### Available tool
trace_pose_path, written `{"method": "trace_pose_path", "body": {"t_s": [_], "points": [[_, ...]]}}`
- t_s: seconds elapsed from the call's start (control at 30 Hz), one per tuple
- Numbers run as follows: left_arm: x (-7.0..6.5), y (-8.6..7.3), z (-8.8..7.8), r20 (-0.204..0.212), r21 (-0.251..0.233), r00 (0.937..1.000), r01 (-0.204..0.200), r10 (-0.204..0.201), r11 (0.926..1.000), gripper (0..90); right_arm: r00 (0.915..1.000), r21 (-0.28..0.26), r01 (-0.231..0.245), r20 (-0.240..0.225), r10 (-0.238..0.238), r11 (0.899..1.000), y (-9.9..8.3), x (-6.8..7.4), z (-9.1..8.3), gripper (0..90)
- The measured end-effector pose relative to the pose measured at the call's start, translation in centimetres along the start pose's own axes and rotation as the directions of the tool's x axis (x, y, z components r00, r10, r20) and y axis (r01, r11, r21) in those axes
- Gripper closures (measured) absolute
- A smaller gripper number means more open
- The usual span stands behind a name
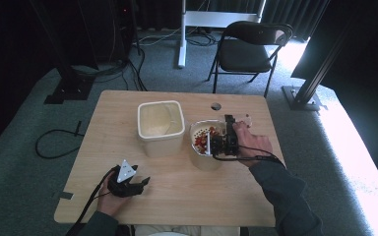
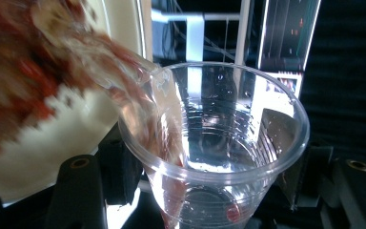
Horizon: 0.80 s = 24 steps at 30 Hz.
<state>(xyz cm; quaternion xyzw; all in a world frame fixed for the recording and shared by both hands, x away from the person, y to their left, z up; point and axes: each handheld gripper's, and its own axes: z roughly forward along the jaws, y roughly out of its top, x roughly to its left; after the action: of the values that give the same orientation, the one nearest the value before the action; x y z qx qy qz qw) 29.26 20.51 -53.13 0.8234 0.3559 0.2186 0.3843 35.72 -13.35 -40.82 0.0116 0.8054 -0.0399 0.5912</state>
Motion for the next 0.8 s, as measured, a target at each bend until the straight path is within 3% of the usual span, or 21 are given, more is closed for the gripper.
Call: {"method": "trace_pose_path", "body": {"t_s": [0.07,0.2,0.37,0.53,0.67,0.8], "points": [[0.0,0.0,0.1,0.002,0.004,1.0,-0.003,0.003,1.0,33.2,0.9999,0.009,0.009,0.007,-0.009,1.0,0.0,0.0,0.1,34.6],[0.0,0.0,0.0,0.001,0.003,1.0,-0.003,0.003,1.0,33.2,0.9979,-0.035,0.058,0.031,-0.057,0.998,0.8,0.2,-1.0,34.8],[0.0,0.0,0.0,0.002,0.003,1.0,-0.004,0.004,1.0,33.2,0.9989,0.026,0.03,0.036,-0.031,0.999,-0.4,-0.2,0.0,34.7],[-0.1,0.0,0.0,0.001,0.004,1.0,-0.004,0.004,1.0,33.2,0.9958,-0.03,0.083,0.042,-0.081,0.996,0.7,0.7,-1.1,34.7],[0.0,0.0,0.1,0.002,0.005,1.0,-0.003,0.003,1.0,33.2,0.9987,0.019,0.033,0.038,-0.034,0.999,-0.2,0.3,-0.2,34.7],[-0.1,0.0,0.0,0.002,0.008,1.0,-0.006,0.006,1.0,33.2,0.9947,-0.04,0.093,0.047,-0.091,0.995,0.8,1.0,-1.4,34.8]]}}
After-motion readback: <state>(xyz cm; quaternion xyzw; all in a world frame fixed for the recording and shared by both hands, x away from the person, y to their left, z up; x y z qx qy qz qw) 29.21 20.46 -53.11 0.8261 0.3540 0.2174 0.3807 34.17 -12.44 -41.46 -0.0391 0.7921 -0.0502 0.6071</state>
